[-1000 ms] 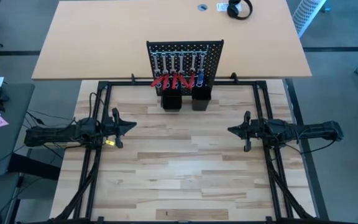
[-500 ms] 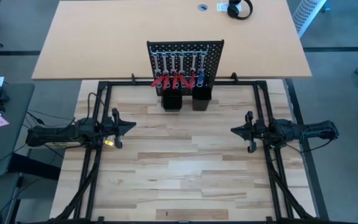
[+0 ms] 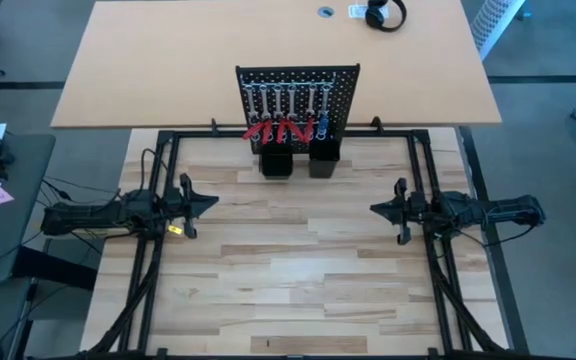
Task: Hang tools onto peg board
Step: Return to Home Position
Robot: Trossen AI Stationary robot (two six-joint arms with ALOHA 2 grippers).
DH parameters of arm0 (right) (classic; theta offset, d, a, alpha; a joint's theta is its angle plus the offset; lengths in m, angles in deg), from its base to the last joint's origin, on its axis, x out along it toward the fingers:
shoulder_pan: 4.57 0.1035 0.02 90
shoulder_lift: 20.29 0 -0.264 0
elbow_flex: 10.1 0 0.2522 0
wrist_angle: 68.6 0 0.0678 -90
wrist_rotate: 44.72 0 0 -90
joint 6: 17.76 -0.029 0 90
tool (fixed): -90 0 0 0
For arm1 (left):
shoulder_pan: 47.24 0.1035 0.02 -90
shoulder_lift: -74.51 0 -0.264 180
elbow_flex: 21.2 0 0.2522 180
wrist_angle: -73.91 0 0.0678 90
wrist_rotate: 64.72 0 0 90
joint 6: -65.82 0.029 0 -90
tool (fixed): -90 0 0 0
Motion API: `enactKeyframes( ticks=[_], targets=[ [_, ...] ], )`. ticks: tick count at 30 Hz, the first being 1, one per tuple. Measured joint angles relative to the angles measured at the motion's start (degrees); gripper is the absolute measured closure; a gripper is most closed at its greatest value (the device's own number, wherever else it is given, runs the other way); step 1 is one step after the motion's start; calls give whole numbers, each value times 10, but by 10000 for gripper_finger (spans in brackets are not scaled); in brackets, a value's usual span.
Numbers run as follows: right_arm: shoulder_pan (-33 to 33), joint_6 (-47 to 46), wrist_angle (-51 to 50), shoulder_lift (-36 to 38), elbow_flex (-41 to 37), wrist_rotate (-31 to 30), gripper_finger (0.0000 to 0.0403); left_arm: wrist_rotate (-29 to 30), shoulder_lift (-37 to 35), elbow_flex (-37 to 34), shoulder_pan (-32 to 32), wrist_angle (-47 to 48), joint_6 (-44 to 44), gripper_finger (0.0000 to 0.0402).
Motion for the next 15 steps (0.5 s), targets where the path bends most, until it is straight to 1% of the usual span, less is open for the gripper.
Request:
enactKeyframes(
  ticks=[6, 8, 11, 15],
  targets=[
    [0, 6, 0, 0, 0, 0, 391, 0, 0, 0, 0, 0, 1, 398],
    [0, 23, -1, 0, 0, 0, 391, -2, 0, 0, 0, 0, 23, 398],
    [6, 48, -4, -4, 0, 14, 391, -37, 0, 0, 0, 6, 52, 398],
    [17, 81, -5, -4, 0, 22, 391, -81, 0, 0, 0, 14, 64, 398]
  ],
)
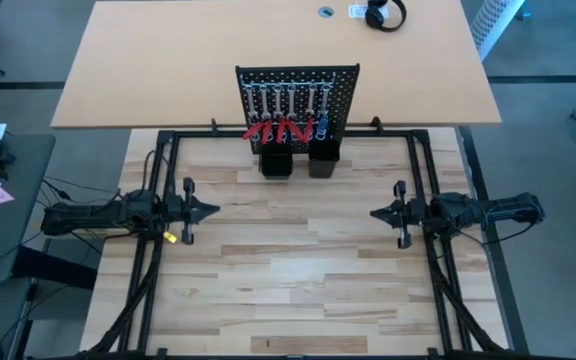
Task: Hang tools onto peg board
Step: Return to Home Position
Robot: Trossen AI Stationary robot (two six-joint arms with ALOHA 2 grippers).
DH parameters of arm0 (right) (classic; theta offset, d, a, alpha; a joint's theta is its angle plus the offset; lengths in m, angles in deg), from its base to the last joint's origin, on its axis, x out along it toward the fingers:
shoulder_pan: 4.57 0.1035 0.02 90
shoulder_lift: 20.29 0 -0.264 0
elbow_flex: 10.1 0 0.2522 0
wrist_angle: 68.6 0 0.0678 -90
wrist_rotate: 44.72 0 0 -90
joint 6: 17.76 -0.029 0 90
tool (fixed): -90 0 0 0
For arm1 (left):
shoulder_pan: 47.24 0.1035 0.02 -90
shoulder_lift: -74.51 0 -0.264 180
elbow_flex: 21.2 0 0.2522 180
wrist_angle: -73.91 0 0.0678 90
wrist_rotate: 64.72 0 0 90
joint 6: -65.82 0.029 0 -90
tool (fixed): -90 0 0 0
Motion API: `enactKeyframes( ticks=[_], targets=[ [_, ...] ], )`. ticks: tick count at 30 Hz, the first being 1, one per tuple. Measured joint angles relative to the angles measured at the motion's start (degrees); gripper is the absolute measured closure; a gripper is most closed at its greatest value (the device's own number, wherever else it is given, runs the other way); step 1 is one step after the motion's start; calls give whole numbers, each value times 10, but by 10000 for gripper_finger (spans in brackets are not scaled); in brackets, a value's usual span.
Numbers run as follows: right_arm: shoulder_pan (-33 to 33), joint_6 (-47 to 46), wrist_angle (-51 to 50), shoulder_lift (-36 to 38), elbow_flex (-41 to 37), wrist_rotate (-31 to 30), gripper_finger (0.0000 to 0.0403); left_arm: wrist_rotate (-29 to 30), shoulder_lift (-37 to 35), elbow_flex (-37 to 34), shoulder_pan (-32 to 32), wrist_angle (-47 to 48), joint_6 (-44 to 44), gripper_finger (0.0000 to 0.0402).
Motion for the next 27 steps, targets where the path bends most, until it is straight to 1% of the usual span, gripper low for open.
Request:
enactKeyframes(
  ticks=[4, 27],
  targets=[
    [1, 4, 0, 0, 0, 0, 391, -14, 0, 0, 0, 2, -2, 398],
    [1, 5, -1, 0, 0, 2, 391, -15, 0, 0, 0, 2, -13, 398]
  ],
)
